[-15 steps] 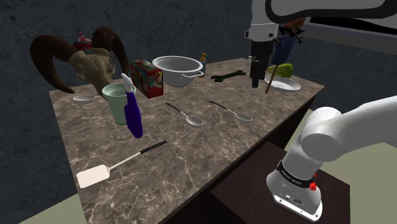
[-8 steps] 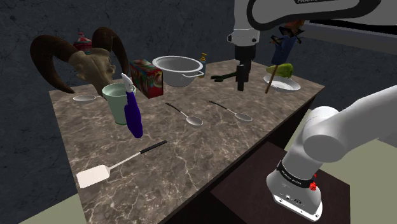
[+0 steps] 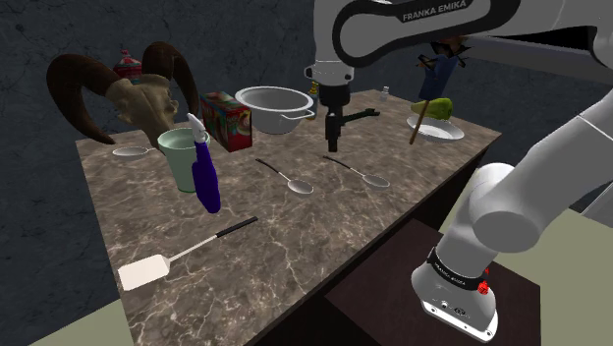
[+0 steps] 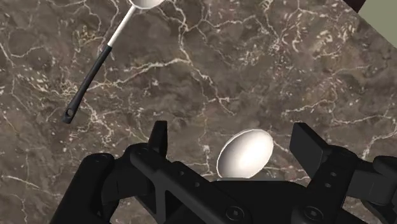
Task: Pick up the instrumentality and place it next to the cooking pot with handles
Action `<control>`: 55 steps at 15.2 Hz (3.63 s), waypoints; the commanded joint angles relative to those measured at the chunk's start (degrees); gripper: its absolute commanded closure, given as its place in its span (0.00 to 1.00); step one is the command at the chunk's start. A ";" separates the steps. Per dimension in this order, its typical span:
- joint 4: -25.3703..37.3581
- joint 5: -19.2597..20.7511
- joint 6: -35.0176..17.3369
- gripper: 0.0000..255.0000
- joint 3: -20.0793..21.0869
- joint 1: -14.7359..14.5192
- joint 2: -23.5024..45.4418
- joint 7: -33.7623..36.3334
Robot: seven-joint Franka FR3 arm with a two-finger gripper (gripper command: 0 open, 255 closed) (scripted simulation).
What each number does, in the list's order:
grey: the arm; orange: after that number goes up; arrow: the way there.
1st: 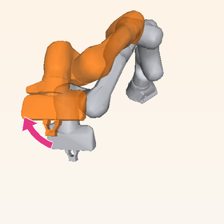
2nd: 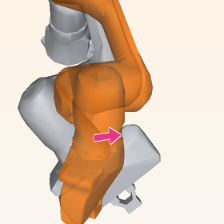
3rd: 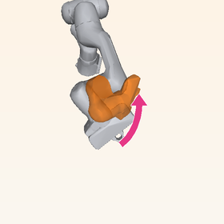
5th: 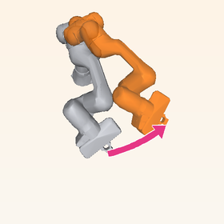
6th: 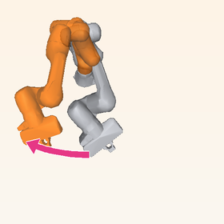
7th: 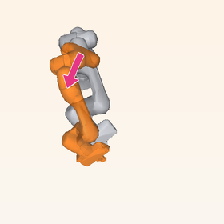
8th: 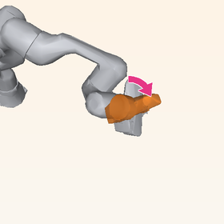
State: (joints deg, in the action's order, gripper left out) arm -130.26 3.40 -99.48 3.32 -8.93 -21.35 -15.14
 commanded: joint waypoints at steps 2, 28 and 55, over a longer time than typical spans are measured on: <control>2.29 -0.38 -2.77 0.00 1.34 -1.80 4.44 -2.08; 30.67 5.69 -14.73 0.00 14.79 -17.13 40.75 -15.00; 30.22 7.82 -20.02 1.00 15.25 -18.86 45.48 -15.34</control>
State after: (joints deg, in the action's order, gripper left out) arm -100.05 11.22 -119.49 18.57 -27.79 24.12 -30.49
